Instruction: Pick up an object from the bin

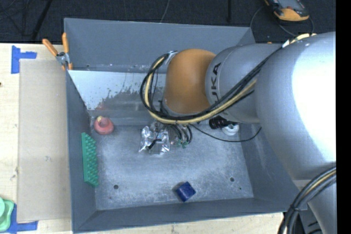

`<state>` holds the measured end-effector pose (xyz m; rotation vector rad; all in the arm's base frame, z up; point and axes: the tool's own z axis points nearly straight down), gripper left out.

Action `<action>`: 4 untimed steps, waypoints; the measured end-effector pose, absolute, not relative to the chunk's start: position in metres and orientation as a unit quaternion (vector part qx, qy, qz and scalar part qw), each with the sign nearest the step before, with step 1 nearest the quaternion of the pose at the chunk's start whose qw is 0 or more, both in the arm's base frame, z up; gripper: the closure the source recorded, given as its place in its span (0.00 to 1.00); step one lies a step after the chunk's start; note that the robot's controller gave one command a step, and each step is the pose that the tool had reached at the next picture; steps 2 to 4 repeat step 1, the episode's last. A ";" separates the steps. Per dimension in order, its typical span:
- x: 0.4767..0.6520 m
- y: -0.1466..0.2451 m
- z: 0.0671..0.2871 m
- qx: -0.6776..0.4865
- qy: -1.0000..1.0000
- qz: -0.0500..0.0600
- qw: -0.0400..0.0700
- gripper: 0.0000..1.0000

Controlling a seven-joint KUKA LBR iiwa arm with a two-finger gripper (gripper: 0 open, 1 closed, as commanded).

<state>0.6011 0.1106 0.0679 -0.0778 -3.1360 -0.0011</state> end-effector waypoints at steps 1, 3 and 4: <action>0.603 0.111 0.143 -0.025 -1.000 -0.001 -0.004 1.00; 0.603 0.111 0.143 -0.025 -1.000 -0.001 -0.004 1.00; 0.603 0.111 0.143 -0.025 -1.000 -0.001 -0.004 1.00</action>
Offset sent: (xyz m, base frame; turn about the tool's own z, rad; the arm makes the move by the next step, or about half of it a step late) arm -0.0002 0.0001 0.0708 0.0000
